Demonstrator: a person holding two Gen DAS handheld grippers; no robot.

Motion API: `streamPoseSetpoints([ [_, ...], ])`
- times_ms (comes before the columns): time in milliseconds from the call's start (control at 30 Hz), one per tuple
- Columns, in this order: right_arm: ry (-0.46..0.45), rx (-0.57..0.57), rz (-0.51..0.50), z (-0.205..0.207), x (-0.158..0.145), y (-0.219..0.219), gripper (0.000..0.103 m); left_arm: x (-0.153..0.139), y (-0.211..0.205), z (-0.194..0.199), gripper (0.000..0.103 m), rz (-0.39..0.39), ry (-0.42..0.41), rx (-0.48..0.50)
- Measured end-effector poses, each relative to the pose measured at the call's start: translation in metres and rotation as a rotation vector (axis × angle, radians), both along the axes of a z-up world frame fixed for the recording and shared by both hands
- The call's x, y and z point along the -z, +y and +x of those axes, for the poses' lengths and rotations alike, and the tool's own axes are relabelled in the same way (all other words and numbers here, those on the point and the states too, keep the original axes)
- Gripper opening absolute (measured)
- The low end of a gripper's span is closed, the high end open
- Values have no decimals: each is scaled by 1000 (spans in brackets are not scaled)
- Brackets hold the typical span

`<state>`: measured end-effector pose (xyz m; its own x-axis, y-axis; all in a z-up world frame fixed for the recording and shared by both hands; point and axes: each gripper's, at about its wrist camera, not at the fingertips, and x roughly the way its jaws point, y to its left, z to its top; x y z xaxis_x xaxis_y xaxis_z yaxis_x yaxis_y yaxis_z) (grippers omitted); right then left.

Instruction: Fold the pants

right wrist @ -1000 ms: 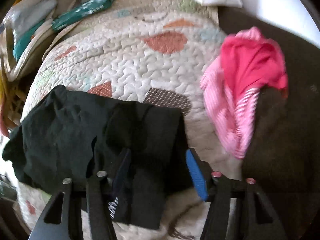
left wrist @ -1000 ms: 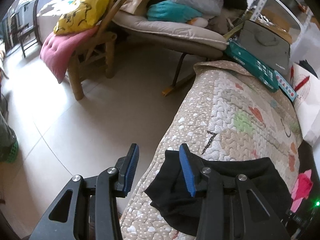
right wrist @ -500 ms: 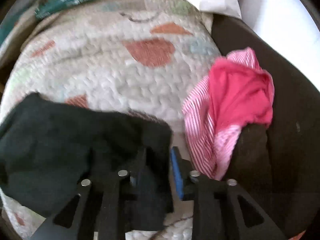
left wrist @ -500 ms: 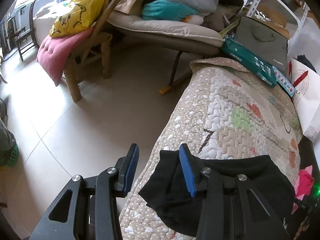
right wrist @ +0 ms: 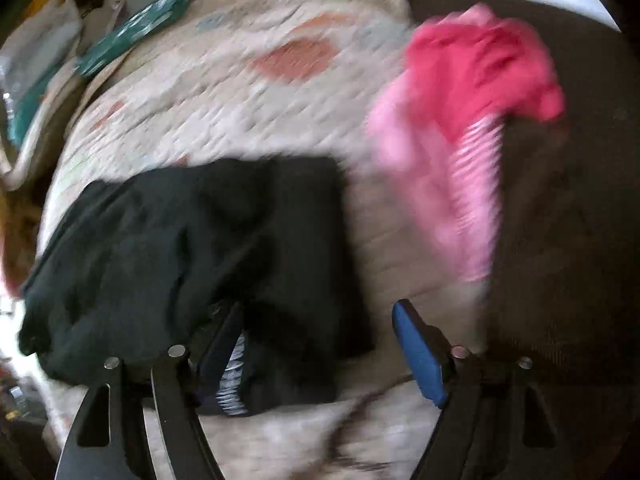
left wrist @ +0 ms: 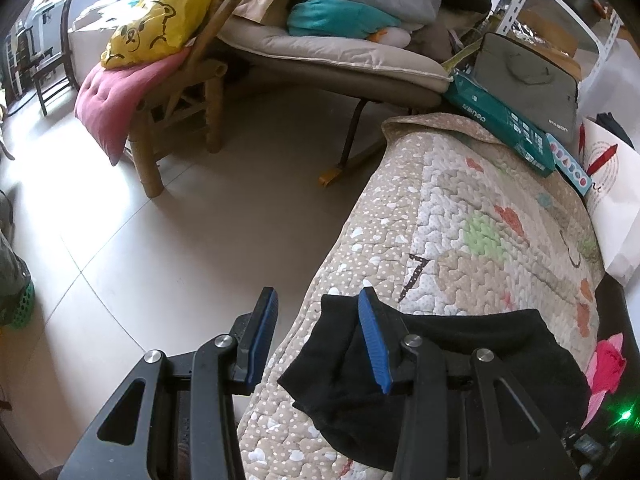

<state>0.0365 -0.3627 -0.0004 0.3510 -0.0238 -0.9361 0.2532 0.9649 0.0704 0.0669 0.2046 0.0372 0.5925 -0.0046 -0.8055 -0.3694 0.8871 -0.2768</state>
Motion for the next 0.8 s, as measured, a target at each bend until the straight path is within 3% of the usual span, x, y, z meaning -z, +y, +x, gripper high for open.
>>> streamPoseSetpoints([
  [100, 22, -64, -146, -4, 8, 23, 54, 1, 4, -3, 41, -7, 0, -10],
  [133, 13, -68, -138, -6, 4, 25, 36, 1, 6, -3, 41, -11, 2, -13],
  [200, -4, -70, -121, -9, -10, 28, 30, 2, 9, -3, 41, -20, 7, -22],
  [300, 21, -129, -264, -10, -22, 42, 29, 3, 13, -2, 41, -33, 15, -30],
  [367, 51, -169, -378, -10, -25, 48, 29, 4, 16, -2, 41, -37, 21, -38],
  [467, 105, -164, -439, -8, -22, 35, 32, 4, 20, -2, 41, -35, 24, -53],
  [533, 130, -136, -437, -8, -17, 26, 43, 5, 22, -3, 41, -36, 29, -60],
  [567, 139, -127, -438, -8, -16, 24, 57, 6, 24, -3, 41, -41, 33, -64],
  [633, 153, -129, -452, -8, -14, 19, 71, 8, 25, -4, 41, -49, 39, -67],
  [800, 102, -168, -502, -23, -43, 19, 76, 18, 12, -4, 41, -55, 67, -25],
])
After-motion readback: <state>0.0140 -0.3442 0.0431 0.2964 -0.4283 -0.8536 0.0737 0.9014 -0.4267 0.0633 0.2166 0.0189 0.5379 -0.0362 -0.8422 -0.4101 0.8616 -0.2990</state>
